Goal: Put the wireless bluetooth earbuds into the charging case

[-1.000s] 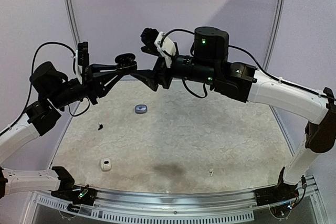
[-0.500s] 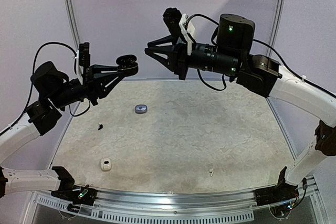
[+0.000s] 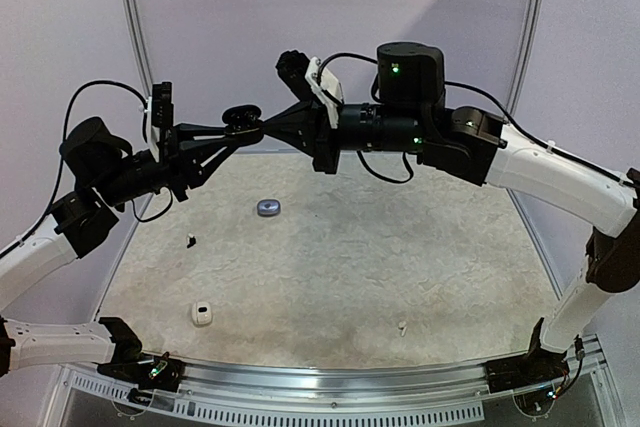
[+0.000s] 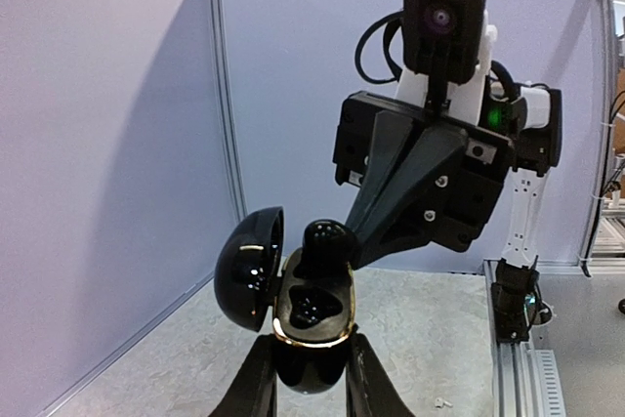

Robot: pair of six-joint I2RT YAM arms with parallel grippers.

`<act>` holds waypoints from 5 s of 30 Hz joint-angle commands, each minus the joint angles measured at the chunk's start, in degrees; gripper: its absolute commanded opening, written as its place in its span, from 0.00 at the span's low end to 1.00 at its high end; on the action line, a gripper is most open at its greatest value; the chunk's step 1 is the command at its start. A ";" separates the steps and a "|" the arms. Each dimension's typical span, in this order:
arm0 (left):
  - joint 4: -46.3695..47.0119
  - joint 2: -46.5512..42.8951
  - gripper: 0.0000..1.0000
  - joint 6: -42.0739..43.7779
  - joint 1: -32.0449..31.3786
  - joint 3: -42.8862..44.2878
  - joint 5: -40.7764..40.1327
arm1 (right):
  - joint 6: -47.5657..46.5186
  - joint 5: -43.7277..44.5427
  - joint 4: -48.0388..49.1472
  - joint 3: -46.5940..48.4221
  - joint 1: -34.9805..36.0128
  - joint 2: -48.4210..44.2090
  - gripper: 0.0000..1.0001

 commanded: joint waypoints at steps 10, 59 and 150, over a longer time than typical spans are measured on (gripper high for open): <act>-1.51 0.16 0.00 1.62 0.33 0.56 0.54 | 0.70 -1.63 -1.59 3.71 -0.01 1.85 0.01; -2.29 -0.20 0.00 4.25 0.24 -0.06 0.93 | 3.32 1.48 -5.66 11.34 0.03 3.99 0.22; 21.72 13.90 0.00 26.77 -8.50 -16.59 5.52 | 18.40 20.25 -14.89 -18.57 5.41 -19.93 0.45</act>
